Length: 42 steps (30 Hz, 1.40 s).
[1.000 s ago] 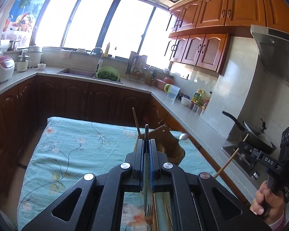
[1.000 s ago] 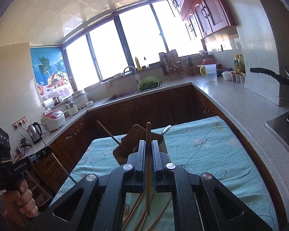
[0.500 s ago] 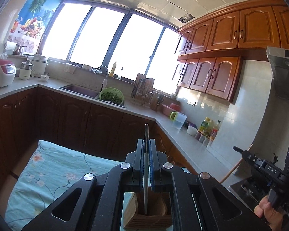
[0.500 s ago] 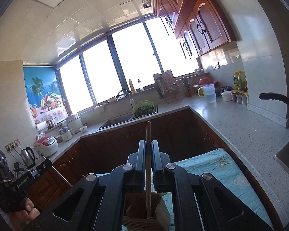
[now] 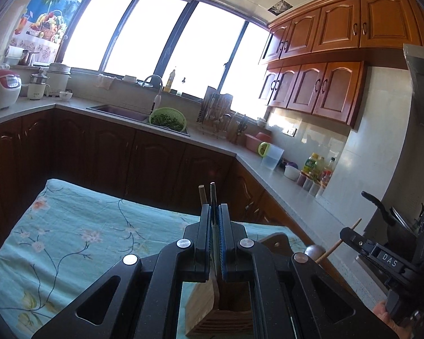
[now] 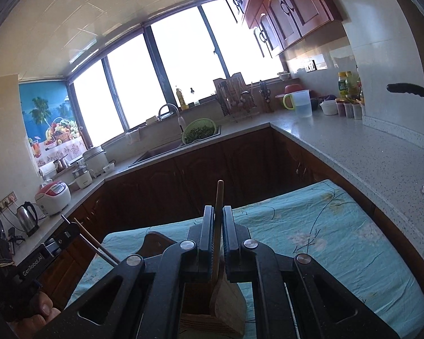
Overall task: Organize utensils
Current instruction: 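Lower both held chopsticks into the wooden holder and open both tools, then move both open tools back over the remaining utensils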
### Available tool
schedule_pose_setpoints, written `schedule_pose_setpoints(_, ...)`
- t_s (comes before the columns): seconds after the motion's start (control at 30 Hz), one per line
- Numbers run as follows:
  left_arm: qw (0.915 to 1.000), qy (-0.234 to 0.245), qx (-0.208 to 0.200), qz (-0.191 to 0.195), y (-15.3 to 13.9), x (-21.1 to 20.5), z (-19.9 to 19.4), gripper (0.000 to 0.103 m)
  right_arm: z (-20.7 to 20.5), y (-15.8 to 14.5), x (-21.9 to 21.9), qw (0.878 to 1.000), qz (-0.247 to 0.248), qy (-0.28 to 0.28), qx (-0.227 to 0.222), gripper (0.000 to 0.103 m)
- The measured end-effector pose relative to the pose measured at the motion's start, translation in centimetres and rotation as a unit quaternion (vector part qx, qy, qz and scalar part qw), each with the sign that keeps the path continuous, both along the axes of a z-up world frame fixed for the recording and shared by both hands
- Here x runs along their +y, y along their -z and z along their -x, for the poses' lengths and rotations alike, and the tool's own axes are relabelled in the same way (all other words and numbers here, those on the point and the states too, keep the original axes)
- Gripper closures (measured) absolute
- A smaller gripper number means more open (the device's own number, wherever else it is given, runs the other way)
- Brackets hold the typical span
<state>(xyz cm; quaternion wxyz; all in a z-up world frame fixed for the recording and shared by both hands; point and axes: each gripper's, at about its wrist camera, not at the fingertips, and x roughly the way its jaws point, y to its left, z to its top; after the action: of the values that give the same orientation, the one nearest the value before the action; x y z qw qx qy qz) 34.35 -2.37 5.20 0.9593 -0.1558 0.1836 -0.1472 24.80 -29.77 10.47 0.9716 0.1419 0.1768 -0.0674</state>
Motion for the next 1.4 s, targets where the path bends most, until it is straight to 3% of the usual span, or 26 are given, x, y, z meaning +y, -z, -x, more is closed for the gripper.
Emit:
schedule_pose_setpoints(0.17, 0.9997, 0.007, 0.023, -0.009, -0.4, -0.2, -1.4, 0.099, 0.2, -0.3, -0.2, 1.000, 0.001, -0.001, 0.002, 0.097)
schedule_pose_setpoints(0.4, 0.9995, 0.007, 0.024, -0.017, -2.1, 0.1, -2.0, 0.098, -0.3, -0.5, -0.3, 1.000, 0.002, -0.002, 0.008, 0.097)
schedule_pose_setpoints(0.63, 0.9993, 0.006, 0.027, -0.024, -1.8, 0.4, -1.7, 0.098, -0.7, -0.4, -0.4, 1.000, 0.000, -0.009, 0.021, 0.092)
schedule_pose_setpoints(0.67, 0.9992, 0.009, 0.031, -0.024, -1.9, 0.4, -1.6, 0.094, -0.7, -0.4, -0.4, 1.000, -0.003, -0.010, 0.023, 0.092)
schedule_pose_setpoints(0.7, 0.9991, 0.013, 0.033, -0.023, -2.1, 0.5, -1.5, 0.090, -0.5, -0.4, -0.5, 1.000, -0.007, -0.011, 0.023, 0.088)
schedule_pose_setpoints(0.73, 0.9990, 0.012, 0.035, -0.024, -2.0, 0.7, -1.1, 0.077, -0.2, -0.5, -0.6, 1.000, -0.012, -0.013, 0.020, 0.084)
schedule_pose_setpoints(0.77, 0.9990, 0.005, 0.036, -0.025, -2.2, 0.9, -0.8, 0.062, 0.2, -0.6, -0.8, 1.000, -0.019, -0.015, 0.013, 0.066)
schedule_pose_setpoints(0.8, 0.9991, -0.001, 0.034, -0.023, -2.3, 1.3, -0.3, 0.059, 0.8, -0.8, -1.0, 1.000, -0.025, -0.016, 0.003, 0.044)
schedule_pose_setpoints(0.87, 0.9993, -0.005, 0.034, -0.015, -2.5, 2.0, 0.7, 0.051, 2.1, -1.2, -1.1, 0.999, -0.029, -0.012, -0.016, 0.024)
schedule_pose_setpoints(0.9, 0.9993, -0.006, 0.036, -0.012, -2.6, 2.4, 1.3, 0.049, 2.8, -1.3, -1.2, 0.999, -0.030, -0.012, -0.024, 0.020)
schedule_pose_setpoints(1.03, 0.9990, -0.020, 0.039, -0.012, -2.5, 3.6, 4.4, 0.035, 5.5, -1.2, -1.6, 0.998, -0.045, -0.016, -0.030, 0.009)
schedule_pose_setpoints(1.4, 0.9966, 0.002, 0.073, -0.039, -1.3, 4.8, 12.4, 0.033, 13.8, 1.9, -0.7, 1.000, -0.030, 0.001, 0.003, 0.008)
